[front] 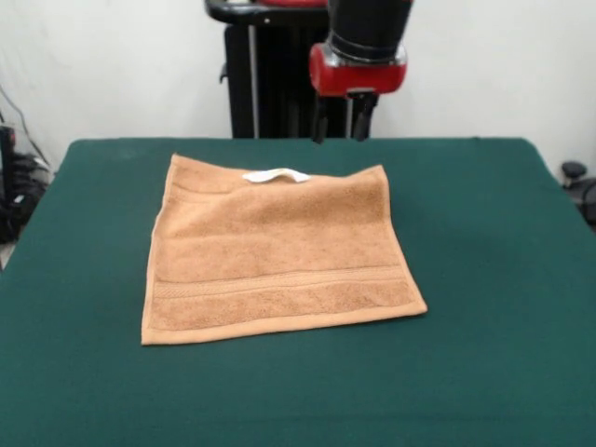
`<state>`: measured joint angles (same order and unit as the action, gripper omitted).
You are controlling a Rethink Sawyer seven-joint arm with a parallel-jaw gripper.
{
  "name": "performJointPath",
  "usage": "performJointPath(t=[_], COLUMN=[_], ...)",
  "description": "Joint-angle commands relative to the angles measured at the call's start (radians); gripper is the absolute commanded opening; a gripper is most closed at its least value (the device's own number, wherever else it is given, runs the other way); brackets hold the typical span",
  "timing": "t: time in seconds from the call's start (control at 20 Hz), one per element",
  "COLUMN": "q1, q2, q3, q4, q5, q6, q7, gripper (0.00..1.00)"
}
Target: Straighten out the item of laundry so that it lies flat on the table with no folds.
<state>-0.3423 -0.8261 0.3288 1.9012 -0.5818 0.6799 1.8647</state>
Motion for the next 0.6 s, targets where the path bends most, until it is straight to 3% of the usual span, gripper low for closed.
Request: performJointPath(t=[0.05,0.6], q1=[-0.051,-0.048], q2=[0.004,0.076], q3=[-0.046,-0.12], q4=[-0.2,-0.434], q5=[0.109,0.142], q6=[0.14,0.274], q7=[0.112,0.139], gripper=[1.0,1.0])
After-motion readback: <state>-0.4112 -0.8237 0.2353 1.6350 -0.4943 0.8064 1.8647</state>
